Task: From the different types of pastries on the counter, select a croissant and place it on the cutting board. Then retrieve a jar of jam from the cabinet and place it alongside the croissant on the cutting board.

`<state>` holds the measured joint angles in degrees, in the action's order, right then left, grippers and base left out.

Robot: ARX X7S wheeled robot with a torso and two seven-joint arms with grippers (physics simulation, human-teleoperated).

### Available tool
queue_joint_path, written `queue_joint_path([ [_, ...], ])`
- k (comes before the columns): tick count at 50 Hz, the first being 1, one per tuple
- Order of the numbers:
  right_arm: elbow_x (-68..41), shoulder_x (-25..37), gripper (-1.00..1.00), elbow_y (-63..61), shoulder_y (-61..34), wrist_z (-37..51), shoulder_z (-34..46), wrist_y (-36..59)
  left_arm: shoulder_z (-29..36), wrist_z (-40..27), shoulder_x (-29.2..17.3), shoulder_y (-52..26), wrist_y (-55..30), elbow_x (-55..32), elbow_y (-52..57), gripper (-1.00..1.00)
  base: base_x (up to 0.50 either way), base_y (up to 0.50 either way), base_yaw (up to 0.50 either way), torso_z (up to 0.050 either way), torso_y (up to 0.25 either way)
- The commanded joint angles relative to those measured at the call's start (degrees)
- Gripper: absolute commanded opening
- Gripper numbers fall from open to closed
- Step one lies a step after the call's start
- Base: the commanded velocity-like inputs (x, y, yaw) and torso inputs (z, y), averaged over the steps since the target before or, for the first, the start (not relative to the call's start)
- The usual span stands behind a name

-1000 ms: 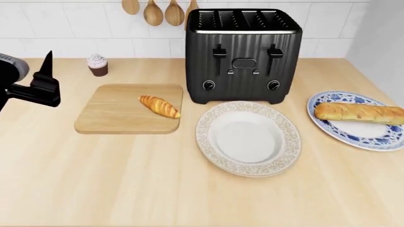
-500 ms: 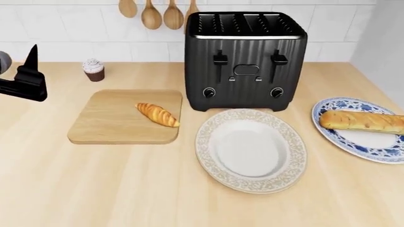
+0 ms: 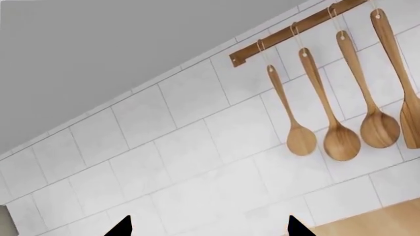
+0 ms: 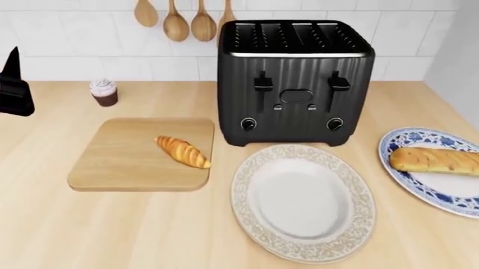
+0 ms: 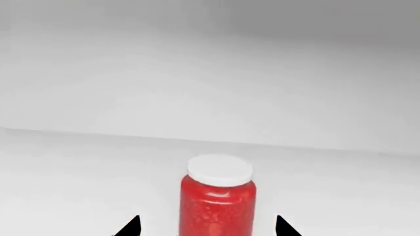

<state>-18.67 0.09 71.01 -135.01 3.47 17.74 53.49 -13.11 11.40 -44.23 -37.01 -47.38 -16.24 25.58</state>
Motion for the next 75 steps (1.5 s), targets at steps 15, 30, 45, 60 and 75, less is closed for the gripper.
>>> queue_joint_path([
  [15,10.04,-0.08,1.0,1.11,0.01,-0.63,-4.4,0.54,0.11,-0.05,0.23,0.18,0.52,-0.19,-0.12,1.0,0.15,0.0,0.0,0.0,0.0],
  [30,11.28,-0.07,1.0,3.98,0.02,-0.87,-6.77,0.41,1.52,-0.29,0.62,-0.1,1.54,0.34,-0.82,1.0,0.05,0.0,0.0,0.0,0.0],
  [45,11.29,-0.07,1.0,3.99,2.13,-2.63,-6.5,2.39,2.37,-0.28,0.51,-0.69,1.74,0.53,-1.47,1.0,0.01,0.0,0.0,0.0,0.0],
  [60,13.89,-0.04,1.0,3.99,4.98,-2.65,-10.54,4.09,1.78,-0.31,0.89,0.42,2.59,0.4,-1.92,1.0,0.01,0.0,0.0,0.0,0.0],
  [75,18.17,0.8,1.0,3.99,8.04,-3.78,-17.17,7.85,2.42,-0.56,1.15,0.58,3.88,1.03,-3.28,1.0,0.0,0.0,0.0,0.0,0.0],
])
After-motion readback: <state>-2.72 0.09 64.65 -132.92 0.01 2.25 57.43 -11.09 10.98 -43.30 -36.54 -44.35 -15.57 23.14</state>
